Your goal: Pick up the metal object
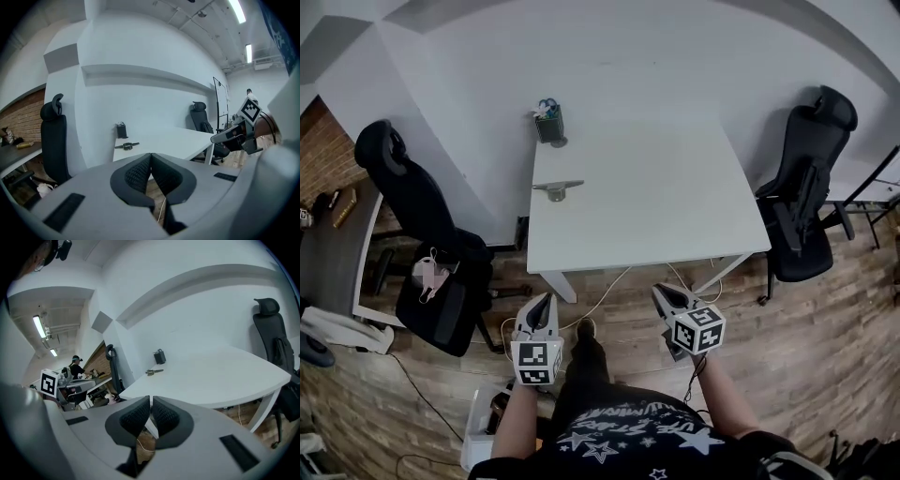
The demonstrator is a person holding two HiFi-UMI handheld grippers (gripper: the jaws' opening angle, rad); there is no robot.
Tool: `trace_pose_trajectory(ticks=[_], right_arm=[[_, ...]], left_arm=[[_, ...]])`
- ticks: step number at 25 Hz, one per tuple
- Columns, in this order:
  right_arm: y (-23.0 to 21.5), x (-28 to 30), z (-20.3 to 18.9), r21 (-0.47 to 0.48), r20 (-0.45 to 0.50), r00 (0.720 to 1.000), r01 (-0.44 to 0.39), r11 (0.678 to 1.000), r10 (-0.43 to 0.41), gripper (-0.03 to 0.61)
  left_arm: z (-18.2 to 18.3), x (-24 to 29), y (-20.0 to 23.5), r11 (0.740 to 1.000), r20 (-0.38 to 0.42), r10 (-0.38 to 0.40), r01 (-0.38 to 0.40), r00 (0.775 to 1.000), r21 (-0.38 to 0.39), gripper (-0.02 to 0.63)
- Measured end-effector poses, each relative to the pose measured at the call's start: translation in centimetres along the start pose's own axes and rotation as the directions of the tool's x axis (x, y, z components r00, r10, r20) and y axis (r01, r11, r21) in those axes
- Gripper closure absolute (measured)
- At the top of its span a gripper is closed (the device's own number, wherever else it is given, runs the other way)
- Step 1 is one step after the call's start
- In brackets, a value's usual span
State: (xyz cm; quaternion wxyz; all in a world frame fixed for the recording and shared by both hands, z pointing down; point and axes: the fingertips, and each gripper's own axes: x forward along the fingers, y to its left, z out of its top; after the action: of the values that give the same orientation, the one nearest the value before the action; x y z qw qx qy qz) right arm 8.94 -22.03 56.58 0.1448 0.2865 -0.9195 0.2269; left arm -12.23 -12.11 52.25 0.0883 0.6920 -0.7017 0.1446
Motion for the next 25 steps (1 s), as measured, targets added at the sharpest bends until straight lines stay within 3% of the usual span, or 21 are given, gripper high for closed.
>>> trace_pose_trajectory(ticks=[7,13,19,25], right_arm=[[-3.6,6.5,5.0,0.008,0.000,0.998,0.070,0.998,-0.070,0.528],[-4.5,12.8,8.8,0.010,-0.008,0.995,0.100,0.995,-0.099,0.528],[-5.6,17.5,11.3,0.019,-0.014,0.991,0.131,0.991,-0.131,0.528],[-7.3,20.8,13.1,0.037,-0.018,0.985,0.170,0.985,-0.169,0.528]], left_arm=[[2.2,8.4,5.4,0.999,0.004,-0.041,0.041,0.999,0.001,0.594],[3.5,15.1,10.1,0.992,-0.024,-0.081,0.083,0.996,0.097,0.594],[4.4,20.8,14.2,0.989,-0.046,-0.089,0.093,0.995,0.118,0.594],[5.6,25.8,16.2,0.969,-0.019,-0.116,0.117,0.993,0.217,0.591]])
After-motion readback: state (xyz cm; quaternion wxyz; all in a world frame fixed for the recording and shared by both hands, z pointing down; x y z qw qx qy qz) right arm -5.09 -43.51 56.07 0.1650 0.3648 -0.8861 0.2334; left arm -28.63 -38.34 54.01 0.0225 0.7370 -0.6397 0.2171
